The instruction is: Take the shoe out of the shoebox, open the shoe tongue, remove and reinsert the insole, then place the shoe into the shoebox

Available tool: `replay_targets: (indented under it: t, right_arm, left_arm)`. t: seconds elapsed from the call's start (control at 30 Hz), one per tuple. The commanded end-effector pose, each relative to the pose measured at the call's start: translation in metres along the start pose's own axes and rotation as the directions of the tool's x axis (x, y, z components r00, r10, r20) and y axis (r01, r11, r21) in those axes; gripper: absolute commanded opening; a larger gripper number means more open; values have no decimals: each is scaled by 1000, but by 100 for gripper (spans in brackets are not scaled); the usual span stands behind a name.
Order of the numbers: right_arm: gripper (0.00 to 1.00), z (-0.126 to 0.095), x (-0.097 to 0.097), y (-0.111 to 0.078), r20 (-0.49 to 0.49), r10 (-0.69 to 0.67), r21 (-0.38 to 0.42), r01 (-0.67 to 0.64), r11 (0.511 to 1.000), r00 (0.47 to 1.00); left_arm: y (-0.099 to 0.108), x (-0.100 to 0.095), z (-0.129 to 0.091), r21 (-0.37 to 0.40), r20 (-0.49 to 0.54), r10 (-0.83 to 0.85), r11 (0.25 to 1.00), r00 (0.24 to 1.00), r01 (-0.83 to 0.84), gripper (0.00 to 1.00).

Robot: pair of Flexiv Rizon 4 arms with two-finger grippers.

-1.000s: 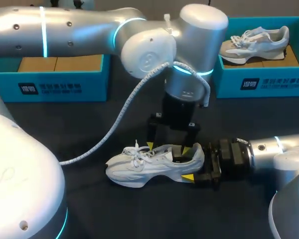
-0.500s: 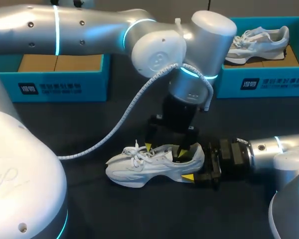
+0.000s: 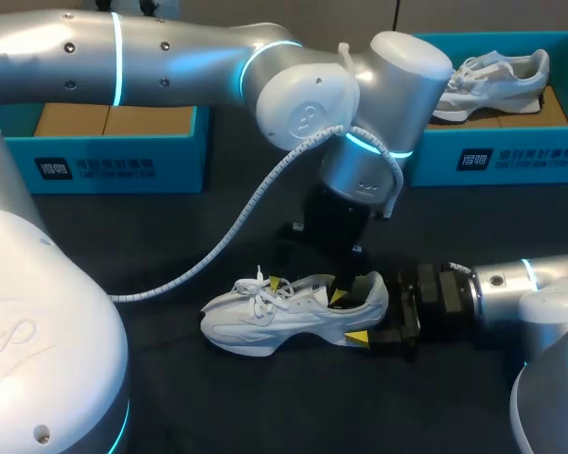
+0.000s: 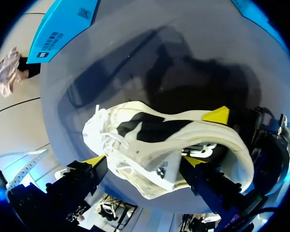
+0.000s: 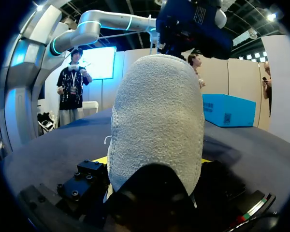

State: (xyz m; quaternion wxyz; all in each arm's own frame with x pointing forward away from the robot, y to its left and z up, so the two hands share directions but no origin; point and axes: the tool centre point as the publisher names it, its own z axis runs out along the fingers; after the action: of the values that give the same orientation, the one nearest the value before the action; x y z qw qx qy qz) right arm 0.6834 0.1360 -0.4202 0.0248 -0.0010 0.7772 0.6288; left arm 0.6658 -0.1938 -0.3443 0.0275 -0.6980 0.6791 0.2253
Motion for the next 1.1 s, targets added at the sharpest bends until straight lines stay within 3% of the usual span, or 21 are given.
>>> replay_targets:
  t: [0.03,0.47,0.6,0.87,1.1]
  right_arm:
    - [0,3,2,-2,2,0,3,0,1000,1000]
    - [0,3,2,-2,2,0,3,0,1000,1000]
    - [0,3,2,-2,2,0,3,0,1000,1000]
    - [0,3,2,-2,2,0,3,0,1000,1000]
    - [0,3,2,-2,2,0,3,0,1000,1000]
  left_arm:
    - [-2,1,2,-23,31,3,1000,1000,-2,100]
    - [6,-11,-3,-50,34,3,999,999,-1,100]
    - [10,-19,-8,-52,5,-3,999,1000,3,89]
    - [13,-27,-5,-53,-4,-13,999,1000,12,82]
    - [18,-20,-4,-41,-13,-12,999,1000,11,95]
